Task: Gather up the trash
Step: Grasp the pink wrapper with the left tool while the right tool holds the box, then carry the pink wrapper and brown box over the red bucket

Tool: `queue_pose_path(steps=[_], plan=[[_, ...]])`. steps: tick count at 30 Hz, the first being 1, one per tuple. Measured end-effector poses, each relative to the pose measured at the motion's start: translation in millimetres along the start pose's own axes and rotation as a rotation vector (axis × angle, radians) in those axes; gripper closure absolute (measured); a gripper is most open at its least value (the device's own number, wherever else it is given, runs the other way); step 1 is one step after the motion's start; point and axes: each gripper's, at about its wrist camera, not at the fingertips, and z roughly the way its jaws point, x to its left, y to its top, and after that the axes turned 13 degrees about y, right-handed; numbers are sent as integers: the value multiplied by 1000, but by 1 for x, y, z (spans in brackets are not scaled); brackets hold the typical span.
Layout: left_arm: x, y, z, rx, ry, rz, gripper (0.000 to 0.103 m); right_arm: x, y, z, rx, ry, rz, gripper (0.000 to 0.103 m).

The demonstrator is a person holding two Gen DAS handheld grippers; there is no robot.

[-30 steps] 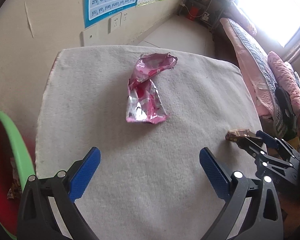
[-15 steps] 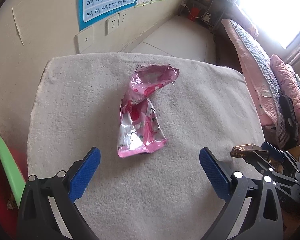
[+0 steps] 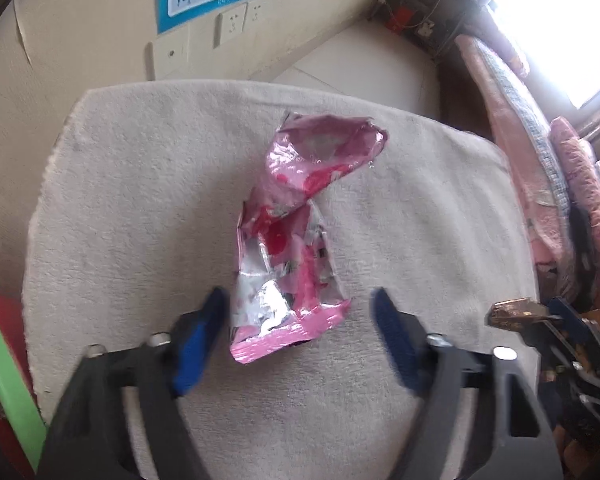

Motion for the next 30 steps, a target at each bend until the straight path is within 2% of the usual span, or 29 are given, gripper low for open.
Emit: queue_pose_path(steps=[1,3,7,12,20,30], plan=[[-2,-1,1,5,-1,14,71,0,0,0,-1,1,1,34],[-4,-2,0,3,11,34,84,0,0,0,-1,3,4,34],[-2,-4,-7,-11,-23,49,95,1,-1,1,1,8,4,34],[4,-5,-22,-39,-29,35,100,4,-1,-2,-5,9,1,34],[6,-20,-56,-95,-10,57,101,14,1,-17,-32,11,-15,34],[31,-49,-92,-121,-7,16,101,39,-2,-36,-55,24,-60,34]])
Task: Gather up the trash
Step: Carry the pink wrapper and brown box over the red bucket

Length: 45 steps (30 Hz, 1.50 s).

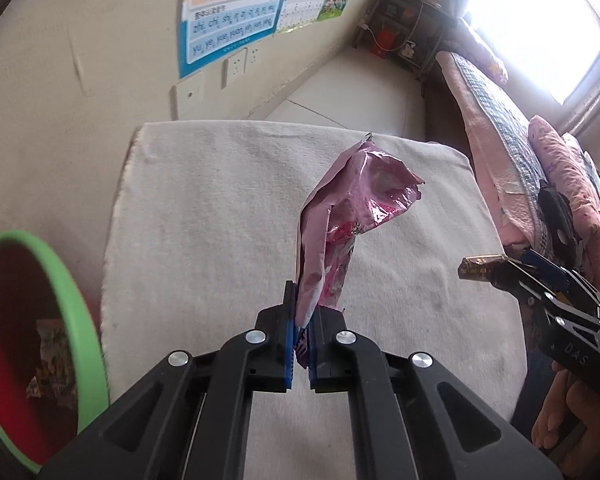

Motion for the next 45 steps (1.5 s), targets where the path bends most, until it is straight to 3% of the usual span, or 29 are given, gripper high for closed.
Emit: queue_pose_path(steps=[12,27,45], plan=[[37,-25,-44,-47,37,-57,101,46,-6,-11,-9,30,-69,34],[98,-50,-67,-63,79,-150,101,115,-6,-3,-3,90,-155,34],[218,-84,-97,-84,175,-335,101,251,2,25,17,251,-323,34]])
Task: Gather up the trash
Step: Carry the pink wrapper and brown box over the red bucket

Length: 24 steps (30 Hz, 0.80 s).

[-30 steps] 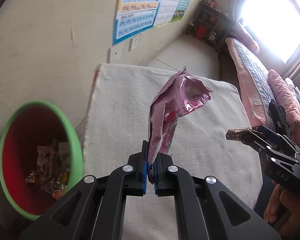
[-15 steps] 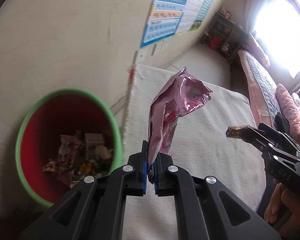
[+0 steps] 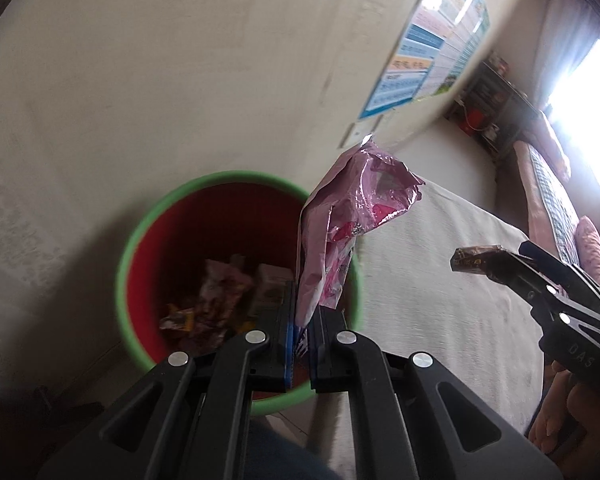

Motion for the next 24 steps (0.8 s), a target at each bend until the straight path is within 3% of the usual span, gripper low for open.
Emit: queue_pose_path(steps=[11,24], plan=[[55,-1,0,-1,34,-71,100,59,14,36,32,86,-73,34],[89,-4,8,18,42,-116,100,92,18,73,76,134,-103,34]])
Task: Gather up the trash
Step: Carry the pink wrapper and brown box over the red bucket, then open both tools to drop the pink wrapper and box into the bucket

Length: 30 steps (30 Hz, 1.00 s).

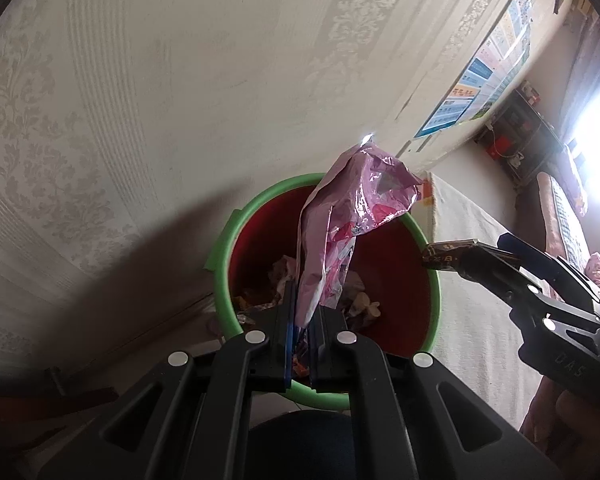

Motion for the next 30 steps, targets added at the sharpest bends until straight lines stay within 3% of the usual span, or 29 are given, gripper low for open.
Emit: queue_pose_path(steps=[30], plan=[[-3,3,39,47,-8,-13,99,-7,-5,47,85,-7,17,34]])
